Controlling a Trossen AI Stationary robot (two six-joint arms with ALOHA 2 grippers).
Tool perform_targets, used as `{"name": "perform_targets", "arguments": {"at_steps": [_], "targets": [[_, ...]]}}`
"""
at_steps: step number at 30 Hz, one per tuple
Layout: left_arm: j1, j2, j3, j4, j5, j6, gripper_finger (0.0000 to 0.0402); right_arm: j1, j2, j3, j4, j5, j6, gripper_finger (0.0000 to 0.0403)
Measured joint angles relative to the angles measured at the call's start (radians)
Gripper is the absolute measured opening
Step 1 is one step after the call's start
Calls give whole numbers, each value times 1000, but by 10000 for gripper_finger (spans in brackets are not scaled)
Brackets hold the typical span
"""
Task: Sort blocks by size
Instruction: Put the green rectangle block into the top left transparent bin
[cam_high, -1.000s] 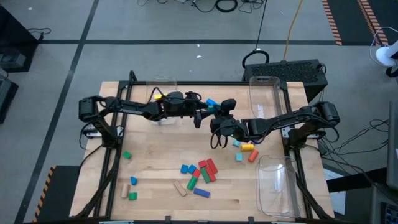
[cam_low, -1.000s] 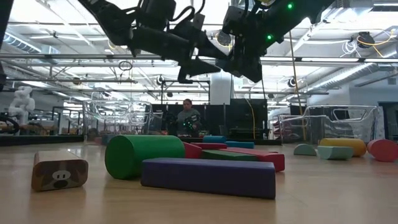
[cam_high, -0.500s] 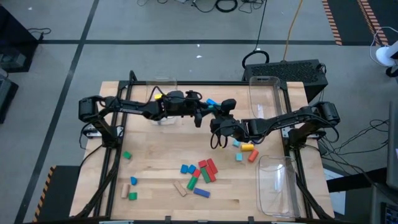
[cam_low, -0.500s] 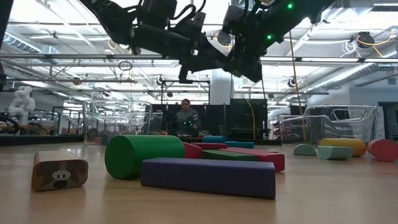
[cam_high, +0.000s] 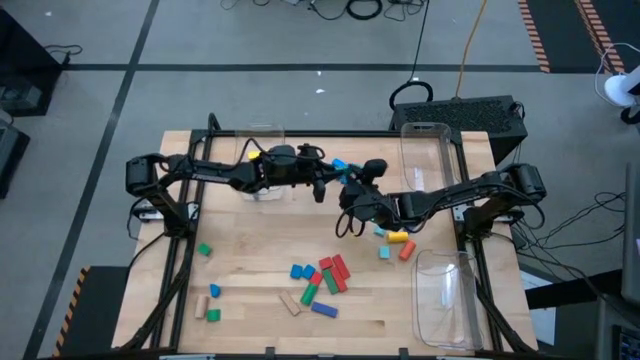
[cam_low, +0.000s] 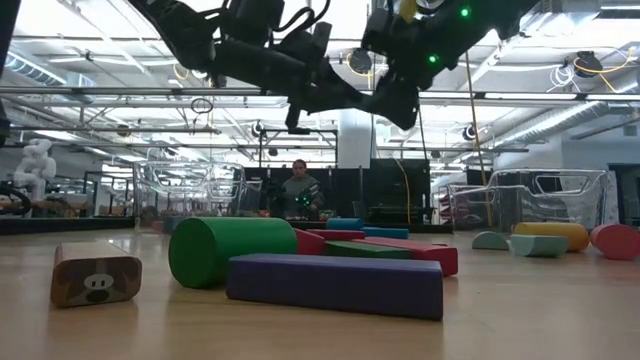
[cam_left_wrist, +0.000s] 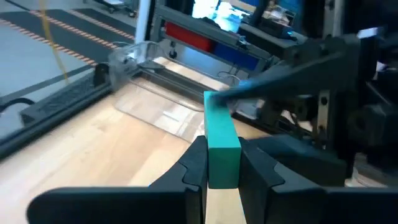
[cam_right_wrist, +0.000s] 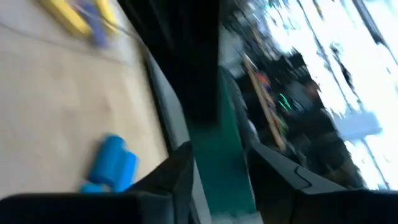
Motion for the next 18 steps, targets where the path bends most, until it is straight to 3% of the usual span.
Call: {"name": "perform_targets", "arguments": {"at_steps": [3,6,9,13,15,18], "targets": [[16,-14,-3,-61,-3,5,57,12,-26,-1,-84,79,91,163],[28,-17,-5,-83,1,6,57,16,-73,2,-197,26,229,185],[44,-28,-3,-72,1,6,57,11,-129,1,-369,-103,404,205],[64,-62,-4,-170,-13,45,57,-15,-224,1,-628,-386,634,223],[70,-99,-4,-243,-94,106,57,-21,-253,0,-732,-507,706,225],[72,-159,-4,-411,-288,190,57,-17,-290,0,-871,-578,796,223]]}}
